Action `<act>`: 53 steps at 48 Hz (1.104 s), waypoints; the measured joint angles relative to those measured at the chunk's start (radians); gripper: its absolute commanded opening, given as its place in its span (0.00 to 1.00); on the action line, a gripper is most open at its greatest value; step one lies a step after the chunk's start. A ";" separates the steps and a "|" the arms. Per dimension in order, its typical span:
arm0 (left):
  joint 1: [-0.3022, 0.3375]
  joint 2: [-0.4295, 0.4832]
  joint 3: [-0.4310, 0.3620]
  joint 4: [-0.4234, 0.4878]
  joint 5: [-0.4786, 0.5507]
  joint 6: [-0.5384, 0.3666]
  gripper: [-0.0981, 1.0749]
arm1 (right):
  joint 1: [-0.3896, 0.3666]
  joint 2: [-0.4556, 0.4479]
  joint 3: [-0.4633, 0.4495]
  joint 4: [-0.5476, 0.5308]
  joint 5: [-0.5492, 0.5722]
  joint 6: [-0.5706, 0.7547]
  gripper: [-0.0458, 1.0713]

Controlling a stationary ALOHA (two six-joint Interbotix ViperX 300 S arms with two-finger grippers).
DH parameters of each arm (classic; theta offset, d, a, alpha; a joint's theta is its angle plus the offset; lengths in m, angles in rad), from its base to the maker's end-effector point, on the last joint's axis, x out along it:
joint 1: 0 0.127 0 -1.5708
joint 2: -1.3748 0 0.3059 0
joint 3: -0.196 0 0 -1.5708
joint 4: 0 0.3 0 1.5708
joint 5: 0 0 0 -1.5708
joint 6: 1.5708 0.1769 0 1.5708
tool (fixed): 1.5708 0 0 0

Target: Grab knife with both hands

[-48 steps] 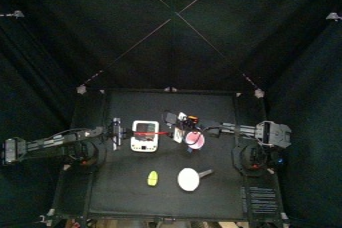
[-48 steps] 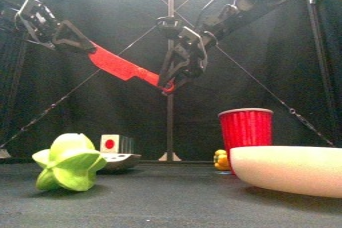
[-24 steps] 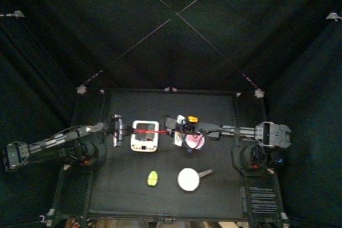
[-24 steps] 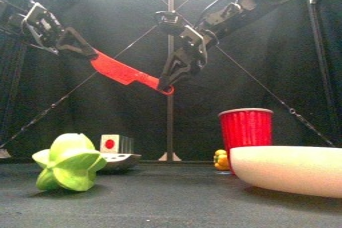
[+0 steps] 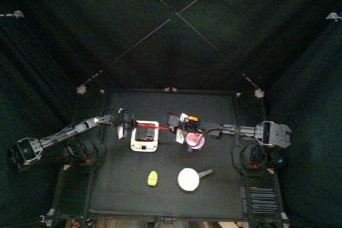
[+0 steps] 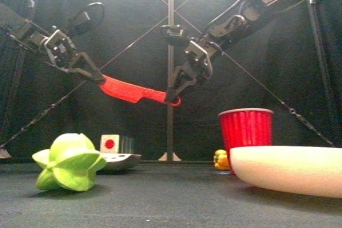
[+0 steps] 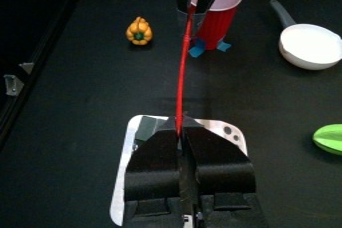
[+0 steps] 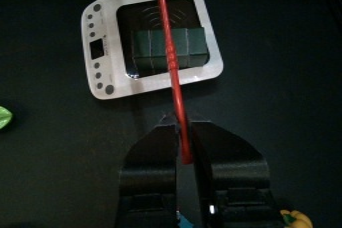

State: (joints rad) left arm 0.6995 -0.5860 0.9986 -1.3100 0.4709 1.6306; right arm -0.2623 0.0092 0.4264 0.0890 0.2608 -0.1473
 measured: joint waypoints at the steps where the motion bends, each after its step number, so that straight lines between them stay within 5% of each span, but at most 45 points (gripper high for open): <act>1: 0.002 0.000 0.000 -0.008 0.002 0.008 0.28 | 0.000 -0.002 0.000 0.000 0.000 0.002 0.36; 53: -0.012 -0.141 0.069 -0.051 -0.049 0.031 0.28 | 0.002 0.046 -0.072 -0.003 -0.005 0.011 0.36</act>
State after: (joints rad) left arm 0.6872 -0.7271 1.0677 -1.3606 0.4218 1.6613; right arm -0.2608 0.0552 0.3543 0.0859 0.2562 -0.1365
